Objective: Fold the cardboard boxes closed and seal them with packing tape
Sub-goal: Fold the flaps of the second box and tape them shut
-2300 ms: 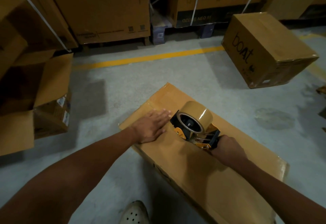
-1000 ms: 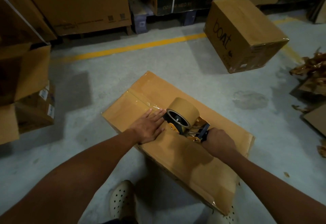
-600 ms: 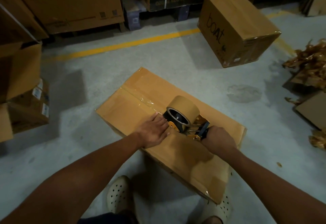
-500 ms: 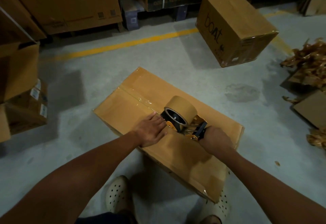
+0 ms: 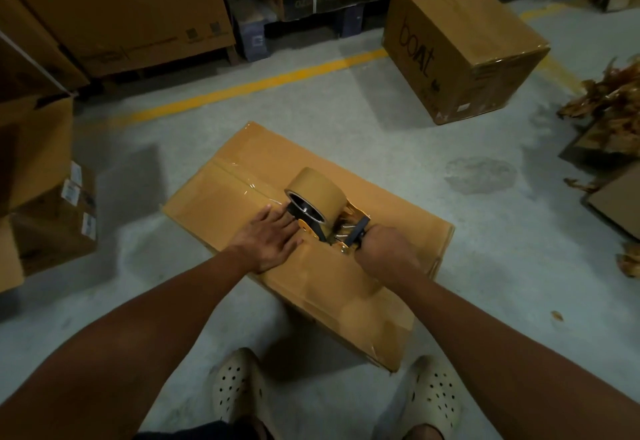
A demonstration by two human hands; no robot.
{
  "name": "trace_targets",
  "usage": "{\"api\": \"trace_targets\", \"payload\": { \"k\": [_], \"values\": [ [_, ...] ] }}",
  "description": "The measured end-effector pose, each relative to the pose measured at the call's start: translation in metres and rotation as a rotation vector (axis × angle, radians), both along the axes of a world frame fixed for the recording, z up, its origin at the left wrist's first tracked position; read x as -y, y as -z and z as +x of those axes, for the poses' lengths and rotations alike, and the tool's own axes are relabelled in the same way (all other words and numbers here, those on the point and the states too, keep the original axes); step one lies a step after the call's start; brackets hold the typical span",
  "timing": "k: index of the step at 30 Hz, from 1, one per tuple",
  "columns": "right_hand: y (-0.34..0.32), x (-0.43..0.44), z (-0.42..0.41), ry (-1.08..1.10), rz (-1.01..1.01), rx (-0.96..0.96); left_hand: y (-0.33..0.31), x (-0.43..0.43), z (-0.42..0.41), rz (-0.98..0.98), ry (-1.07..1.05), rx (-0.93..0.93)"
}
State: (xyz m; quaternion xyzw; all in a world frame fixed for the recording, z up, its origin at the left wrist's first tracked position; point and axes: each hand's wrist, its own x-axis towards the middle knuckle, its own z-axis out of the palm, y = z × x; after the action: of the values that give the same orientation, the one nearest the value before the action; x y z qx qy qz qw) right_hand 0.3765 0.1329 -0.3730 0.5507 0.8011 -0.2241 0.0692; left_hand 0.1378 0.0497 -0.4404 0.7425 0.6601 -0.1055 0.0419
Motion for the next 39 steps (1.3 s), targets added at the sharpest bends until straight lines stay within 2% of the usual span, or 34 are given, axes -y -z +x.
{"api": "trace_targets", "payload": {
  "k": [5, 10, 14, 20, 22, 25, 27, 30, 35, 39],
  "values": [
    [-0.003, -0.003, 0.017, -0.037, 0.011, 0.059, 0.005, -0.001, -0.005, -0.052, -0.009, 0.045],
    [-0.008, 0.002, 0.058, 0.047, -0.035, 0.116, 0.007, 0.001, -0.006, -0.032, -0.047, 0.169],
    [-0.012, 0.006, 0.084, 0.063, -0.051, 0.177, 0.006, 0.001, -0.003, -0.048, -0.073, 0.132],
    [-0.013, 0.007, 0.085, 0.052, -0.034, 0.167, 0.005, 0.000, 0.035, -0.058, -0.196, 0.145],
    [-0.011, 0.007, 0.085, 0.057, -0.029, 0.169, 0.005, 0.000, 0.039, -0.058, -0.118, 0.156],
    [-0.009, 0.005, 0.086, 0.054, -0.027, 0.177, 0.004, 0.000, 0.039, -0.092, 0.160, 0.139],
    [-0.007, 0.005, 0.087, 0.044, -0.034, 0.182, 0.004, -0.001, 0.036, -0.106, 0.207, 0.145],
    [-0.007, 0.003, 0.087, 0.037, -0.036, 0.189, 0.007, -0.002, 0.031, -0.051, 0.183, 0.136],
    [-0.009, 0.002, 0.087, 0.031, -0.048, 0.182, 0.004, 0.005, 0.065, -0.030, 0.028, 0.095],
    [-0.011, 0.007, 0.087, 0.034, -0.039, 0.169, 0.005, 0.005, 0.066, -0.045, 0.032, 0.106]
  ]
}}
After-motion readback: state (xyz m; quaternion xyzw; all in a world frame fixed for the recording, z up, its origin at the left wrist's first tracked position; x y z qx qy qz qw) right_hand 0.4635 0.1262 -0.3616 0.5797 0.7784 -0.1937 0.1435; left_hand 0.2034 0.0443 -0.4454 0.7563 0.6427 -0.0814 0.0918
